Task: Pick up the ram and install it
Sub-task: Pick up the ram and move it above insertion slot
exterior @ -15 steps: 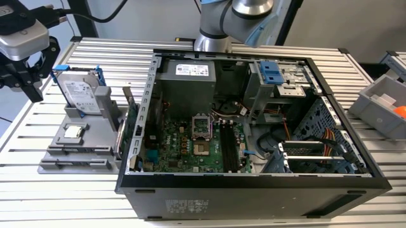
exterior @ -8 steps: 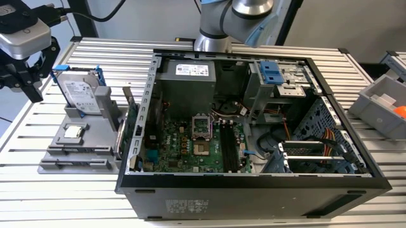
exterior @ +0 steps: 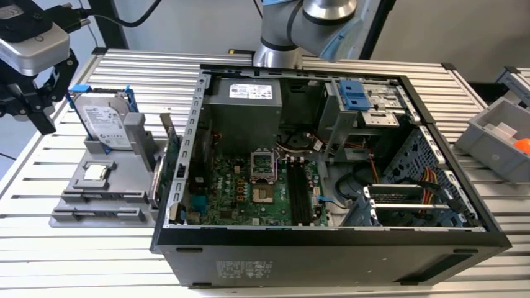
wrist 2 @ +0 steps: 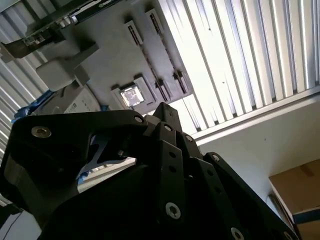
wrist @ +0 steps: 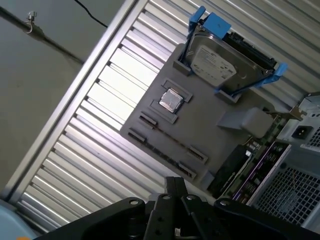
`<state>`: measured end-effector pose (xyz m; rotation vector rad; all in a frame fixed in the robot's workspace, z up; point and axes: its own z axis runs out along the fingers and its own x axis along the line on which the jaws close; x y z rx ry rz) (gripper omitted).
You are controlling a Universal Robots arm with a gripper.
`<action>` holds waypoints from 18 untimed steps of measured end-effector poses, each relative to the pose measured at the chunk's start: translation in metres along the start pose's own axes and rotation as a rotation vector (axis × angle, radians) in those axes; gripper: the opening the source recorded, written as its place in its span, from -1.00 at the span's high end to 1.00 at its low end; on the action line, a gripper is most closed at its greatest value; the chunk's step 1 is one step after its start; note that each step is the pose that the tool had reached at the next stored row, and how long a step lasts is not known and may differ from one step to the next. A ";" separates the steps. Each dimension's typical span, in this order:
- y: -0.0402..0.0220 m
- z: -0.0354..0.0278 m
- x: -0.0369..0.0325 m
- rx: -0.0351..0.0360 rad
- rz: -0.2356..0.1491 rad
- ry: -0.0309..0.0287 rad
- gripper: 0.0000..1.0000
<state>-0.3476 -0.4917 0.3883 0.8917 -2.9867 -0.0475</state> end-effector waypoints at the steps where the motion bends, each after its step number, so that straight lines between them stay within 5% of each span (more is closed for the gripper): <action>1: 0.0000 0.0000 0.0000 0.0004 -0.005 0.0004 1.00; 18: 0.0000 0.0000 0.0000 0.0078 -0.090 0.0075 1.00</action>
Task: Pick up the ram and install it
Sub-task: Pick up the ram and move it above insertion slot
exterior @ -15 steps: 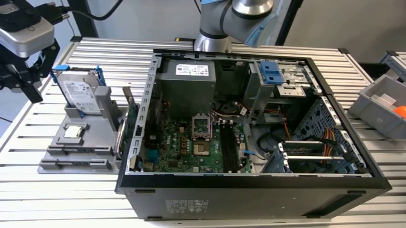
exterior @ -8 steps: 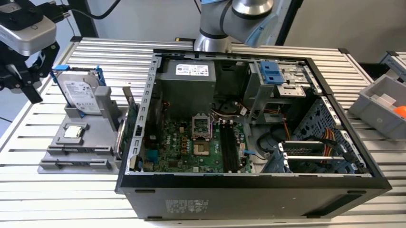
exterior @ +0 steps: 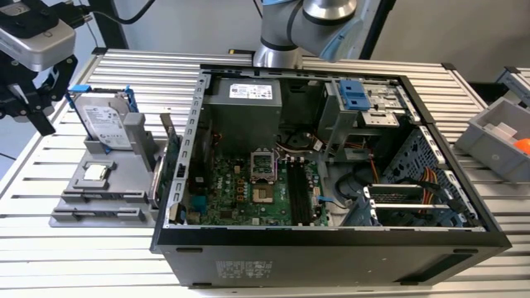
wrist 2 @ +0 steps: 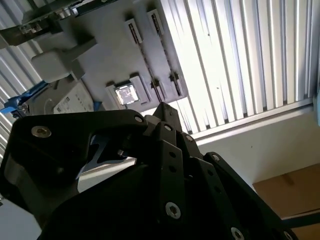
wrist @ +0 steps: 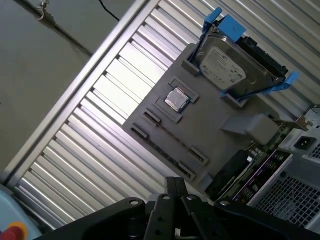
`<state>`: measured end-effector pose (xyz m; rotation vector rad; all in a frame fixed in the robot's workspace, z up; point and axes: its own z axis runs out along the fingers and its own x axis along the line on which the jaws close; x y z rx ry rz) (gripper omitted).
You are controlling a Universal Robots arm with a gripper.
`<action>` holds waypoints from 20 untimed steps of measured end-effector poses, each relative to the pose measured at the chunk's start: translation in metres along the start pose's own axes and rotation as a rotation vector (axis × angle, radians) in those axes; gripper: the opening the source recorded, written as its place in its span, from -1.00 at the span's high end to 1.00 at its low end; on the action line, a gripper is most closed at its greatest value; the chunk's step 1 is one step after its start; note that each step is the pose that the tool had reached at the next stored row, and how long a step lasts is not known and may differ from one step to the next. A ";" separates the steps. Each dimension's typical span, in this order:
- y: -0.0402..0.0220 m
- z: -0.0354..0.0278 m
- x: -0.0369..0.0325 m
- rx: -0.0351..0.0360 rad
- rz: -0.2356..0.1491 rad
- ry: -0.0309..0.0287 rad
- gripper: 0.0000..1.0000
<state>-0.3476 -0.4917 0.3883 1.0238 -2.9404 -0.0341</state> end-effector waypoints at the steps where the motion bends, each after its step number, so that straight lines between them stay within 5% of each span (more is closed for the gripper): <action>1: 0.0000 0.0000 0.0000 0.0005 -0.005 0.0005 1.00; 20: 0.0001 0.0000 -0.0001 0.0108 -0.094 0.0101 1.00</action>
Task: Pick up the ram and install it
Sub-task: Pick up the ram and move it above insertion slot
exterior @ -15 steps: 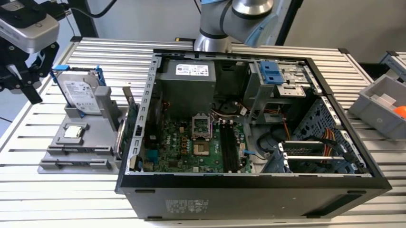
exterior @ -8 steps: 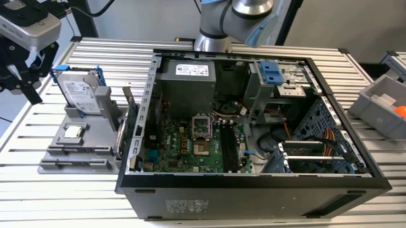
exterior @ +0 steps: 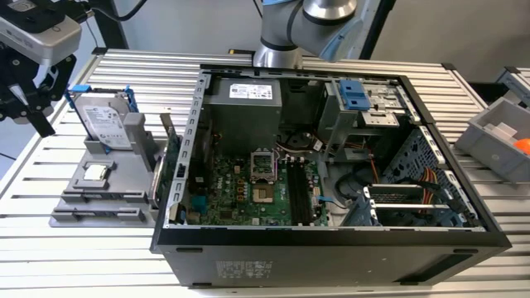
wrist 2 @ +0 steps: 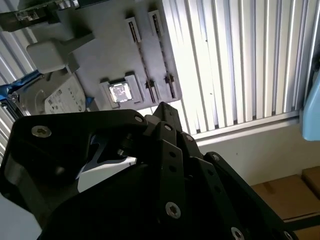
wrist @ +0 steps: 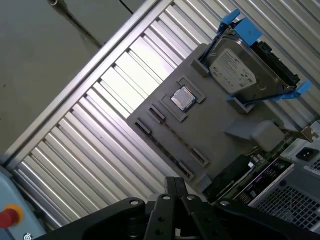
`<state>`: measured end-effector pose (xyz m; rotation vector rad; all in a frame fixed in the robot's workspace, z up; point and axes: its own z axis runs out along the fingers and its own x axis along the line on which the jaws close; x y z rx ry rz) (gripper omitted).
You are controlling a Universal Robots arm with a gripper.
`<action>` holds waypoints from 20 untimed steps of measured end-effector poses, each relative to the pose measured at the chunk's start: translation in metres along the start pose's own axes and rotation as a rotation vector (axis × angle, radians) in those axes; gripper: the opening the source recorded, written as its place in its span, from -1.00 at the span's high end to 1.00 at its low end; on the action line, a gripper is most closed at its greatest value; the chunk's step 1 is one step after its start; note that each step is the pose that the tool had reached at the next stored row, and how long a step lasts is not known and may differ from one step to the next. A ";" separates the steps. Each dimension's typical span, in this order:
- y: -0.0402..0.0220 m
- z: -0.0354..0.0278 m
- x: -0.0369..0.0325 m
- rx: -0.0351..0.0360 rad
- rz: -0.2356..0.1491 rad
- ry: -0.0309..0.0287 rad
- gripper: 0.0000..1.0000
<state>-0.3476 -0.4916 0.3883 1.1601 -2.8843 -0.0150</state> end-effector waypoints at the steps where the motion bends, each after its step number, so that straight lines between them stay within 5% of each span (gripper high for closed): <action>1: 0.0000 0.0000 0.0000 0.0006 -0.005 0.0005 1.00; 20: 0.0001 0.0000 -0.0001 0.0115 -0.093 0.0106 1.00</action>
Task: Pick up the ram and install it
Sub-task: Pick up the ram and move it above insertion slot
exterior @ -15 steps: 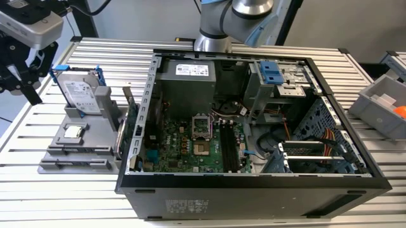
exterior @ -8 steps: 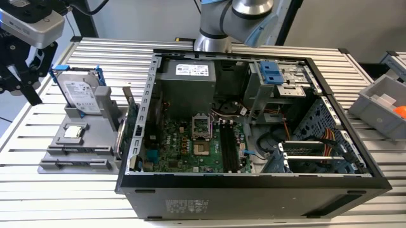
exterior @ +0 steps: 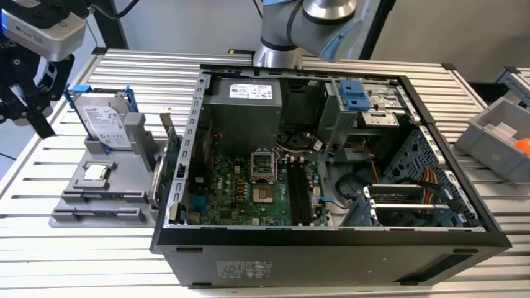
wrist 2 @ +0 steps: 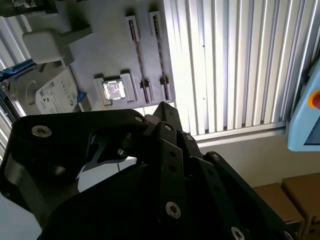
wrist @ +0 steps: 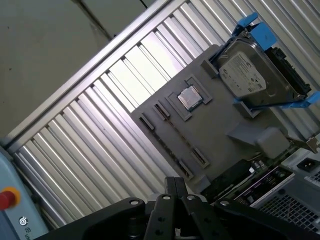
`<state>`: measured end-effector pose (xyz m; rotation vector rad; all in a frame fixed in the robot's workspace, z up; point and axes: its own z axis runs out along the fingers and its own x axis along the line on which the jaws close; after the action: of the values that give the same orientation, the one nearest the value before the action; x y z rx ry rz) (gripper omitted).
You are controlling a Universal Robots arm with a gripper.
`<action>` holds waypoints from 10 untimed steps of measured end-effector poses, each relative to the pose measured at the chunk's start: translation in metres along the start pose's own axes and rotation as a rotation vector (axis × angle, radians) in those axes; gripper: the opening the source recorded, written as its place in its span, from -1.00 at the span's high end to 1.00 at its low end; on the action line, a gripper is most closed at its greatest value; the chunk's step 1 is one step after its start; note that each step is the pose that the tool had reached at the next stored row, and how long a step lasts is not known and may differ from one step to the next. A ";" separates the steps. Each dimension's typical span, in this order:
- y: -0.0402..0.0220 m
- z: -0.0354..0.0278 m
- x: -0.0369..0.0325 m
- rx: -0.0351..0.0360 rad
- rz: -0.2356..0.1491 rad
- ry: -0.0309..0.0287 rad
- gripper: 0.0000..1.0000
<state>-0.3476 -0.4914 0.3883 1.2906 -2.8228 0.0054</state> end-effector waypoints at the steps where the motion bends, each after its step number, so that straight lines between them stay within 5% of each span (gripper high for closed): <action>1: 0.0000 0.0000 0.0000 0.0006 -0.005 0.0006 1.00; 10: 0.0001 0.0000 -0.0001 0.0050 -0.043 0.0045 1.00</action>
<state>-0.3476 -0.4912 0.3883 1.3509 -2.7921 0.0141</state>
